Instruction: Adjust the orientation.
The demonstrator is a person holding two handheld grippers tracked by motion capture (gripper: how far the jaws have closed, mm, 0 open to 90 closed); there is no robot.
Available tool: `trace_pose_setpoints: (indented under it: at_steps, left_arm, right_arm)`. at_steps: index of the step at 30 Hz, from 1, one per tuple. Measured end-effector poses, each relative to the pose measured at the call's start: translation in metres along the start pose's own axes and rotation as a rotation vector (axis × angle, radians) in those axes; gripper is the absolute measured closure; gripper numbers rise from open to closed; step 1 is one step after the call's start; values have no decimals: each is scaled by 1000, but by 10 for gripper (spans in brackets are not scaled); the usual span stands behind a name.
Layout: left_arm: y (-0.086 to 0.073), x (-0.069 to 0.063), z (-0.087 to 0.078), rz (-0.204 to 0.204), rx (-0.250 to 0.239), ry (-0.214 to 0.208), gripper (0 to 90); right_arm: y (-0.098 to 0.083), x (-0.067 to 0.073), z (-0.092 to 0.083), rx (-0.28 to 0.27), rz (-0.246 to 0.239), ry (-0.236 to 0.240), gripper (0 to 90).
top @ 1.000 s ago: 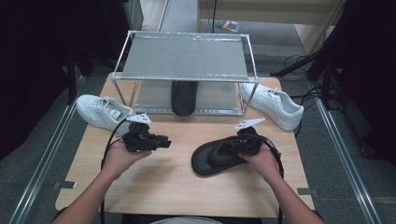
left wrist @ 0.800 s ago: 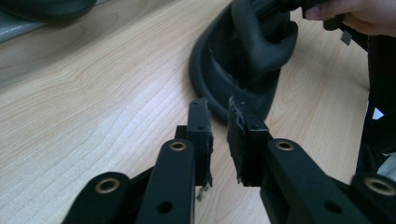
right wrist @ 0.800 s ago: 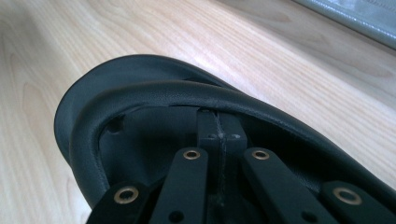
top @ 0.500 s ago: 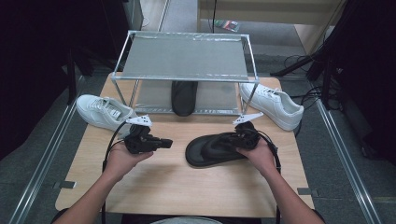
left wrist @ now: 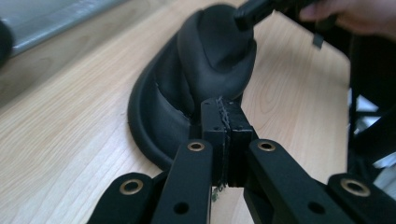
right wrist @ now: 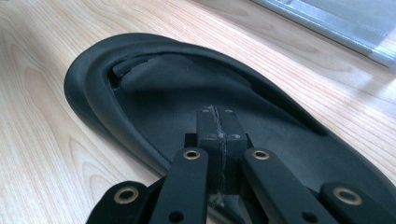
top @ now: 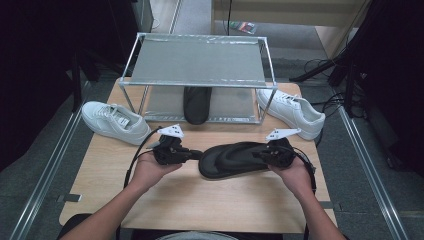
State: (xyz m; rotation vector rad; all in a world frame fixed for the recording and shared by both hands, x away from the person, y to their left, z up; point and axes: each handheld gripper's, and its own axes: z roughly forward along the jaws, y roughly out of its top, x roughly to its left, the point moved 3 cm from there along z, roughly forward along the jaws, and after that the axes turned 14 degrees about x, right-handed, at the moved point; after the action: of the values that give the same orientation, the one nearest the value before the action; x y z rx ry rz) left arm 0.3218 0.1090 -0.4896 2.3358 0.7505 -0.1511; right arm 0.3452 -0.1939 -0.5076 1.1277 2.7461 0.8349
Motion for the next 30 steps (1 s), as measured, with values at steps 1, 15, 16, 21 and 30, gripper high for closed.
trace_pose_setpoints:
  at_steps: [1,15,16,21,30]
  left_arm:
    - [1,-1,4,6,11,0,900]
    - [10,-4,41,23,102,-63,900]
    - [10,-5,42,24,101,-63,900]
    - [10,-8,46,26,112,-66,900]
    - [12,-12,53,39,120,-59,900]
  right_arm:
    - [-3,0,-1,4,3,-5,900]
    - [-5,12,10,45,-21,-9,900]
    - [-4,14,10,42,-25,-1,900]
    - [-1,26,12,55,-49,8,900]
    - [4,35,18,64,-76,24,900]
